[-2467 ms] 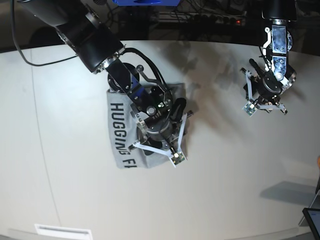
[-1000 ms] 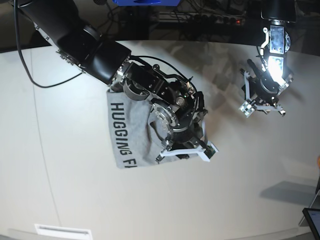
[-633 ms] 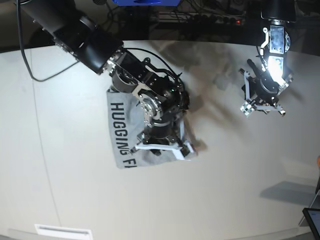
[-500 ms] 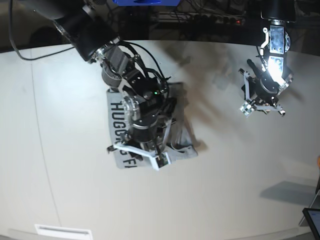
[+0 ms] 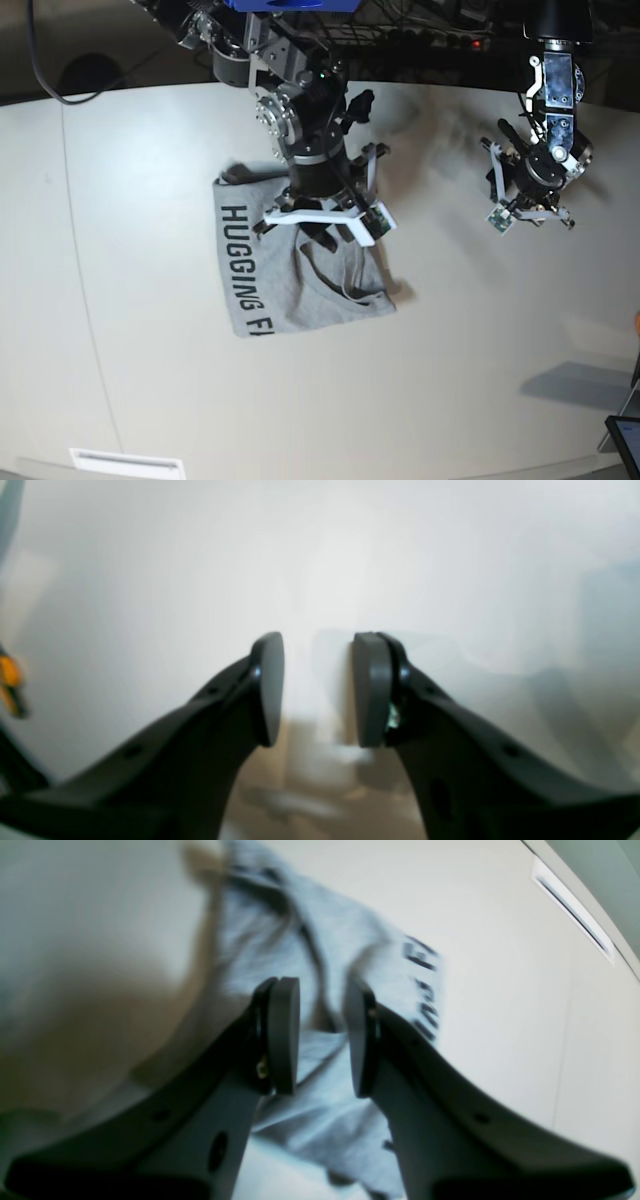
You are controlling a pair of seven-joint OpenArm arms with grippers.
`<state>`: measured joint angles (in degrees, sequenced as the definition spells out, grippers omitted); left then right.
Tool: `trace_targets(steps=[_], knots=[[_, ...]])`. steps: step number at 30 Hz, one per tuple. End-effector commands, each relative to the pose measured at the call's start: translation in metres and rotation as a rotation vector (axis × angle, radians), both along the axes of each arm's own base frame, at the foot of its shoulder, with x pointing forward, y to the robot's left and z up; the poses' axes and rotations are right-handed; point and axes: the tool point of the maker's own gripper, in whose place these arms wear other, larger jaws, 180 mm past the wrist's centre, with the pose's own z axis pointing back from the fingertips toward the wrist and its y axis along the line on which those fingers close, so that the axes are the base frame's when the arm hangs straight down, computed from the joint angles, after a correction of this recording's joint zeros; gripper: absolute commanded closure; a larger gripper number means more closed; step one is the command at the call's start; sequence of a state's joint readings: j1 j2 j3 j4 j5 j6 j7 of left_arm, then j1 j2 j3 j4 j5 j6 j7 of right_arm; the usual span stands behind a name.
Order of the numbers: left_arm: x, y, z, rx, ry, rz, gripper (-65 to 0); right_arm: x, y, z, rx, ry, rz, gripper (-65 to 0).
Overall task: Fold the T-shirt properly
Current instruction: 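Hold the shirt's collar edge with the right gripper and drag it flat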
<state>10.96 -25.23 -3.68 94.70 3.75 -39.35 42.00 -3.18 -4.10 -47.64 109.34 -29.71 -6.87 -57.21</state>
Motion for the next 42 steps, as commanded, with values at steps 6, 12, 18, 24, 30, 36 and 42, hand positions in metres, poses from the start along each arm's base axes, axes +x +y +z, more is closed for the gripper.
trace_targets(steps=[6,12,18,24,30,36,42], knots=[[-0.012,0.066,0.014,0.084,0.004,0.151,-23.3,-0.002,0.004,0.008,-0.003,-0.008,-0.019,-17.4],[-0.015,0.065,0.008,0.085,0.026,0.139,-23.3,-0.009,0.017,-0.007,0.049,0.077,0.024,-34.5],[-0.015,0.061,0.007,0.075,0.023,0.139,-23.3,-0.005,0.020,-0.004,0.049,0.070,0.036,-27.9],[-0.015,0.059,0.006,0.069,0.022,0.139,-23.3,-0.007,0.035,-0.030,0.078,0.177,0.082,-27.1],[-0.022,0.060,0.001,0.072,0.043,0.140,-23.3,-0.004,0.038,-0.038,0.068,0.170,0.093,-27.1],[-0.025,0.060,0.000,0.073,0.048,0.138,-23.3,-0.002,0.034,-0.037,0.059,0.155,0.074,-27.1],[-0.025,0.059,-0.001,0.070,0.048,0.139,-23.3,0.004,0.029,-0.023,0.071,0.116,0.049,-27.1]])
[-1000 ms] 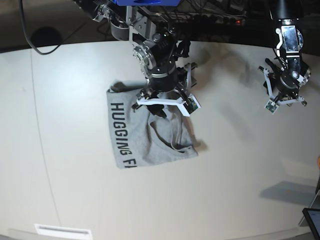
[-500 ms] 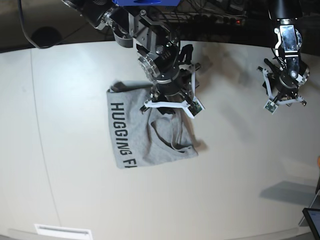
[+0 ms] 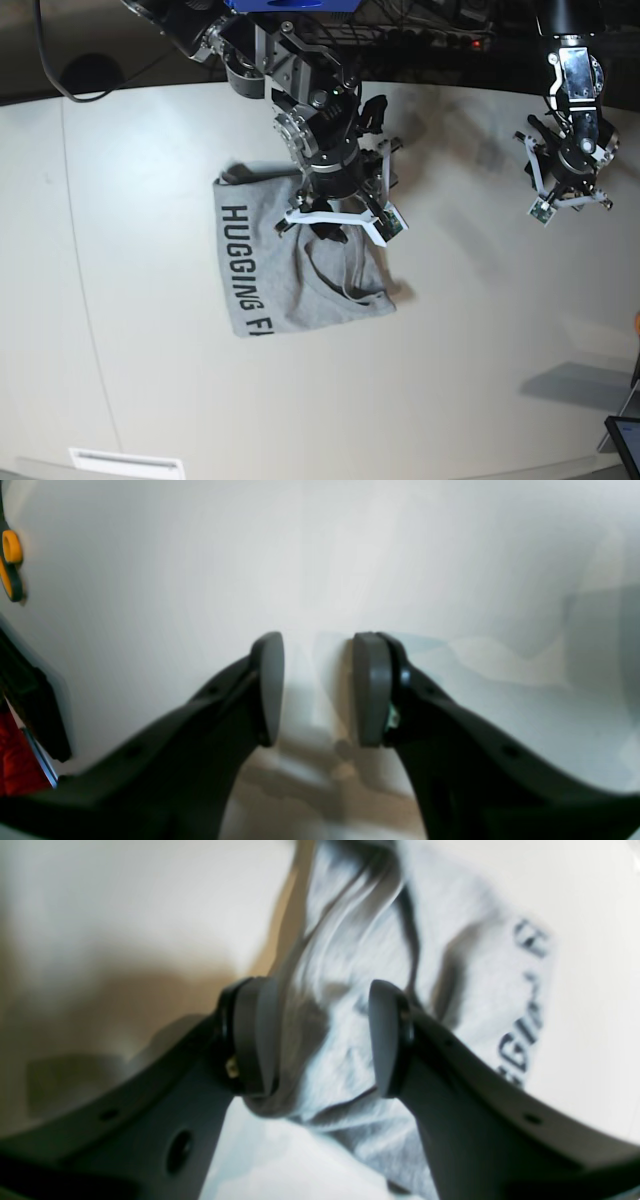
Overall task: Fold the T-shirt properly
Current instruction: 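Hold the shirt's collar edge with the right gripper and drag it flat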
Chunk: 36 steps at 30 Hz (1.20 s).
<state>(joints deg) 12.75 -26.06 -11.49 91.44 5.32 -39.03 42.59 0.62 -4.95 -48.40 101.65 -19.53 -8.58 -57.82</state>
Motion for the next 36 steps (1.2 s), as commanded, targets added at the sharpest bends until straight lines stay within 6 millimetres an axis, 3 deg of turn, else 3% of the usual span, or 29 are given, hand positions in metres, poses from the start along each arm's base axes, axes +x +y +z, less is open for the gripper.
trace_targets(steps=[1,5,12,17,24,36], knots=[[-0.004,0.000,-0.001,0.001,0.022,-0.009,-23.3,0.007,0.004,0.010,0.020,-0.033,-0.002,-27.1],[-0.005,0.000,-0.002,0.000,0.025,-0.008,-23.3,0.006,0.003,-0.001,-0.003,-0.014,0.001,-27.1],[-0.005,0.001,-0.003,-0.001,0.027,-0.006,-23.3,0.015,-0.010,-0.005,-0.003,-0.003,-0.047,-26.8],[-0.005,0.001,-0.003,-0.001,0.027,-0.006,-23.3,0.013,-0.010,-0.006,-0.003,0.002,-0.047,-17.7],[-0.005,0.001,-0.003,-0.001,0.027,-0.006,-23.3,0.010,-0.010,-0.009,-0.002,0.014,-0.049,-23.5],[-0.004,0.001,-0.002,-0.001,0.023,-0.006,-23.3,0.005,-0.010,-0.014,-0.006,0.032,-0.049,-22.9]])
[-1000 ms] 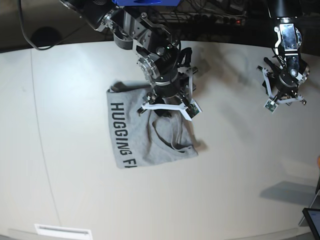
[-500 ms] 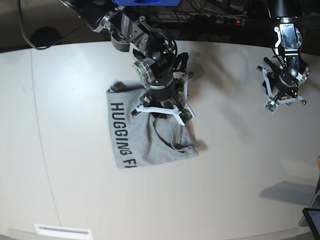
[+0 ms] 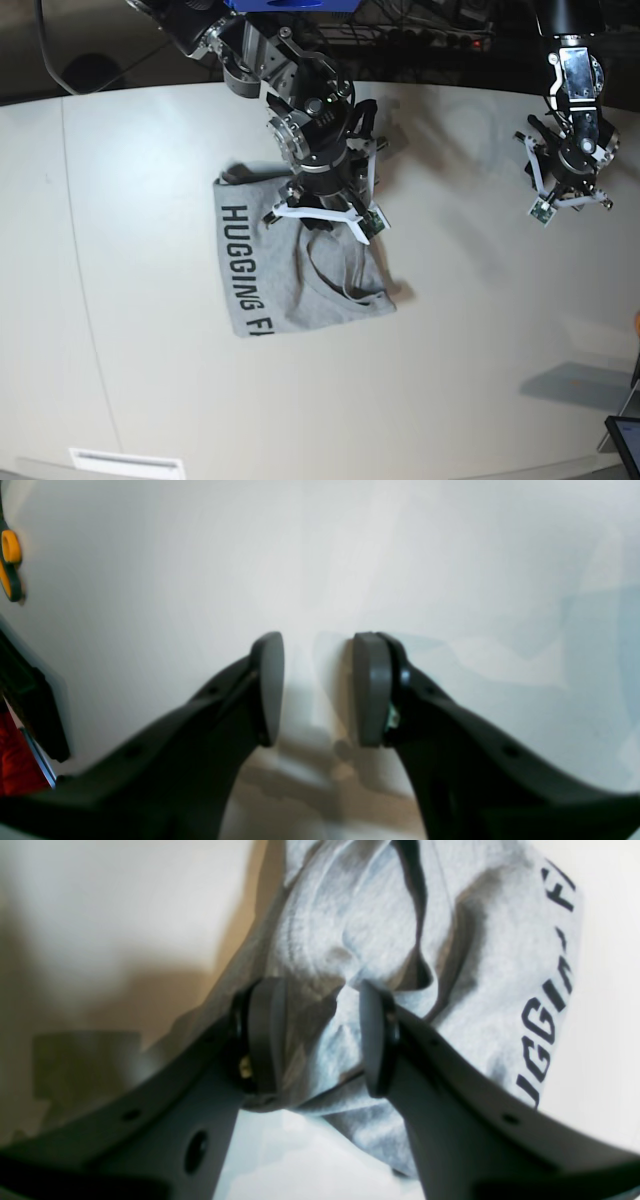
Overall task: Fold the T-shirt properly
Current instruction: 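Hold the shirt's collar edge with the right gripper and drag it flat, then release the shirt and move the right gripper to the printed edge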
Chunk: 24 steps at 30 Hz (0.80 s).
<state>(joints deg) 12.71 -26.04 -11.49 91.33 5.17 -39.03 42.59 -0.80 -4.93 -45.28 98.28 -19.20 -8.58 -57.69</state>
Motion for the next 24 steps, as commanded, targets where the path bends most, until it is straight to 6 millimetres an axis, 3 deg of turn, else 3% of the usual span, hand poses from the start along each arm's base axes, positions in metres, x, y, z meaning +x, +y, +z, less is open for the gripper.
trace_targets(steps=[1,6,10,13,24], knots=[[-0.004,0.001,-0.001,0.003,0.023,-0.007,-23.3,0.007,0.006,0.012,0.028,-0.040,0.000,-22.5],[-0.004,0.001,-0.001,0.003,0.023,-0.007,-23.3,0.005,0.007,0.002,0.008,-0.016,0.005,-7.0],[-0.003,0.001,-0.001,0.001,0.021,-0.007,-23.3,0.004,0.008,0.002,0.009,-0.016,0.008,-5.9],[-0.003,0.001,-0.001,0.003,0.021,-0.007,-23.3,0.003,0.009,0.003,0.013,-0.019,0.010,0.0],[-0.003,0.001,-0.001,0.002,0.021,-0.007,-23.3,-0.022,0.020,0.010,0.062,-0.004,0.039,0.0]])
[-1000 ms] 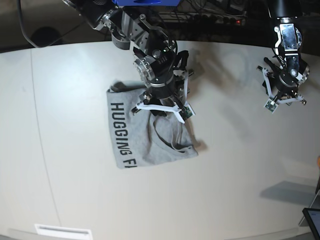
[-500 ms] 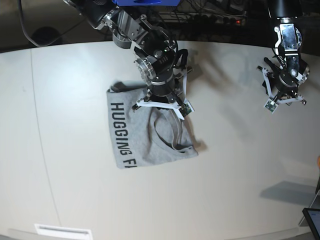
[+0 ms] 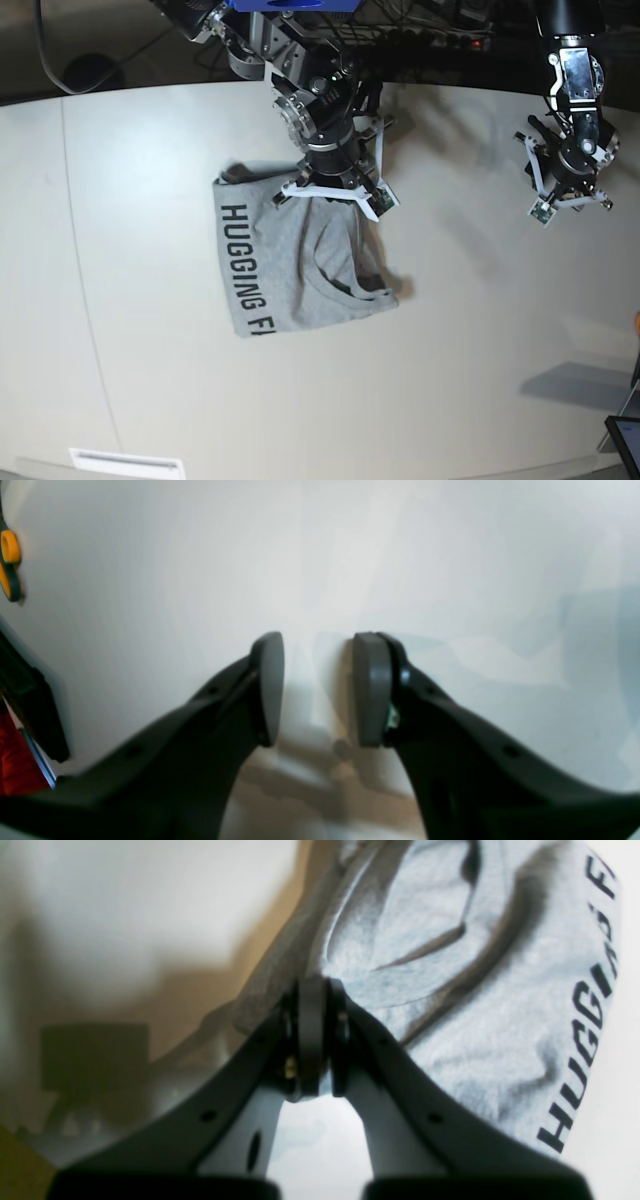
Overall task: Fold the T-shirt properly
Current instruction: 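Release the shirt and move the right gripper to the printed edge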
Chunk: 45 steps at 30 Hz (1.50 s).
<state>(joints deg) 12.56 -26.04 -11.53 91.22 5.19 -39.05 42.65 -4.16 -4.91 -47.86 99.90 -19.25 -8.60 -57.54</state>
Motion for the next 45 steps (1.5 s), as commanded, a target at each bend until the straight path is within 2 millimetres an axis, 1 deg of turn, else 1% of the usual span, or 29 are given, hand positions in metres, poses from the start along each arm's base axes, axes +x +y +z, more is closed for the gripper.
trace_targets(steps=[1,6,9,12,15,21,23,29,31,34,35,36,37,39,41,43,44,45], knots=[[-0.003,0.000,-0.002,0.000,0.021,-0.008,-23.3,0.004,0.007,0.013,0.038,-0.031,-0.004,0.0],[-0.003,0.000,-0.001,-0.001,0.019,-0.009,-23.3,-0.001,0.008,0.010,0.041,-0.018,-0.004,0.0],[-0.003,0.000,-0.001,-0.002,0.019,-0.009,-23.3,-0.003,0.011,0.011,0.053,-0.012,-0.003,0.0],[-0.003,0.000,-0.001,-0.001,0.019,-0.009,-23.3,-0.014,0.027,0.015,0.058,-0.021,0.056,0.0],[-0.002,0.000,0.000,0.001,0.017,-0.010,-23.3,-0.020,0.036,0.017,0.062,-0.027,0.091,0.0],[-0.003,0.000,-0.001,0.000,0.020,-0.009,-23.3,-0.024,0.046,0.016,0.109,0.016,0.118,0.0],[-0.003,0.000,-0.001,0.000,0.020,-0.009,-23.3,-0.022,0.049,0.017,0.123,0.027,0.129,0.0],[-0.002,0.000,0.000,0.003,0.016,-0.012,-23.3,-0.023,0.051,0.007,0.127,0.071,0.134,-0.6],[-0.002,0.000,0.000,0.003,0.016,-0.012,-23.3,-0.024,0.052,0.005,0.128,0.078,0.136,-6.4],[-0.002,0.000,0.001,0.004,0.016,-0.012,-23.3,-0.025,0.052,0.005,0.128,0.083,0.137,-19.9],[-0.002,0.000,0.001,0.004,0.016,-0.012,-23.3,-0.025,0.053,0.006,0.128,0.083,0.140,-23.4],[-0.002,0.000,0.001,0.004,0.016,-0.012,-23.3,-0.025,0.052,0.006,0.128,0.082,0.140,-25.4],[-0.002,0.001,0.001,0.006,0.016,-0.012,-23.3,-0.026,0.053,0.006,0.128,0.082,0.142,-25.7],[-0.002,0.001,0.001,0.007,0.016,-0.013,-23.3,-0.025,0.053,0.007,0.129,0.080,0.145,-22.8],[-0.002,0.001,0.001,0.007,0.016,-0.013,-23.3,-0.024,0.054,0.013,0.142,0.064,0.144,-17.1],[-0.002,0.003,0.002,0.009,0.016,-0.011,-23.3,-0.017,0.050,0.027,0.158,0.025,0.144,-11.0],[-0.002,0.003,0.001,0.009,0.018,-0.010,-23.3,-0.012,0.047,0.037,0.172,-0.007,0.143,-8.3],[-0.002,0.003,0.001,0.009,0.018,-0.010,-23.3,-0.009,0.044,0.047,0.189,-0.029,0.137,-7.0]])
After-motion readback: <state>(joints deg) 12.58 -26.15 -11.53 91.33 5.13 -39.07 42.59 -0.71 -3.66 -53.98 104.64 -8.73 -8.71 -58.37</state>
